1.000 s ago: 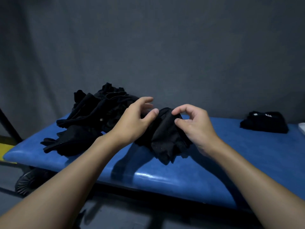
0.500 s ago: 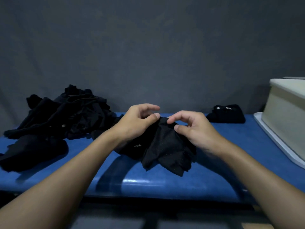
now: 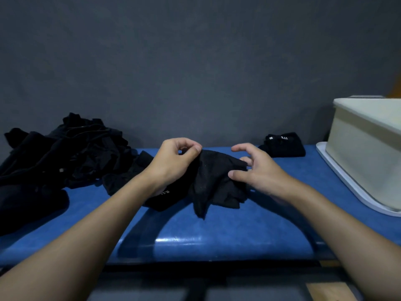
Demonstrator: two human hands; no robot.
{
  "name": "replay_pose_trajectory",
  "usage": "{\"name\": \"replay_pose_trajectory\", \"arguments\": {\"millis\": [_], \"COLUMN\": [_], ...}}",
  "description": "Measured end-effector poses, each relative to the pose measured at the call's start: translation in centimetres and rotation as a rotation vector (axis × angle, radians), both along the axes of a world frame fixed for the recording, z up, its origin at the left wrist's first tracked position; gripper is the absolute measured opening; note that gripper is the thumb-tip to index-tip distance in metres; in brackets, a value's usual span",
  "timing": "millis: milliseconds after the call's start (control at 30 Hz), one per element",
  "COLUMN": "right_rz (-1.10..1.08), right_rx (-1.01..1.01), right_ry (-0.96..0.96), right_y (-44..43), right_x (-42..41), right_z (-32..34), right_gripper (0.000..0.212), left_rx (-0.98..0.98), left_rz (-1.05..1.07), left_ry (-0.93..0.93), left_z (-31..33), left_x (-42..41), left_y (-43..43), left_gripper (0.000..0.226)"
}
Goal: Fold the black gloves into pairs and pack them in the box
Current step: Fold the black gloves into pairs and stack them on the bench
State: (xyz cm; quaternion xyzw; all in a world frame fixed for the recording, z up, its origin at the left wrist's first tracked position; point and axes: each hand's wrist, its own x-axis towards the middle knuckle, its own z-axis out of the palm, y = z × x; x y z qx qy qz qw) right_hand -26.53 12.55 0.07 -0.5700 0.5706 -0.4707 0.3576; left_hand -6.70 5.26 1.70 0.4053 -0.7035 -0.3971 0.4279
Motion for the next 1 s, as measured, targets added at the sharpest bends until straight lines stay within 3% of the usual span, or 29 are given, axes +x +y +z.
{"name": "replay_pose_trajectory", "arguments": {"millis": [167, 433, 733, 867, 1000], "right_rz": [-0.139, -0.226, -0.346, -0.3, -0.345], "right_rx": [-0.076, -0.068, -0.089, -0.011, 0.024], "right_ry": [-0.056, 0.013, 0.106, 0.15, 0.385], "right_y": [-0.9, -1.9, -2.3, -1.9, -1.5], "right_x": [0.1, -0.8, -1.6, -1.8, -2.2], "right_z": [0.0, -0.7, -0.6, -0.9, -1.7], "right_gripper": [0.046, 0.034, 0.035, 0.053, 0.061], "left_rx": [0.111, 0.167, 0.16, 0.134, 0.041], "left_rz": [-0.155, -0.195, -0.17, -0.079, -0.044], "left_ry": [-0.058, -0.089, -0.124, -0.114, -0.24], "left_z": [-0.2, -0.7, -1.1, -2.1, -2.5], "left_x": [0.3, 0.6, 0.0, -0.7, -1.1], "left_y": [0.4, 0.4, 0.4, 0.6, 0.9], "left_gripper": [0.02, 0.013, 0.007, 0.01, 0.03]}}
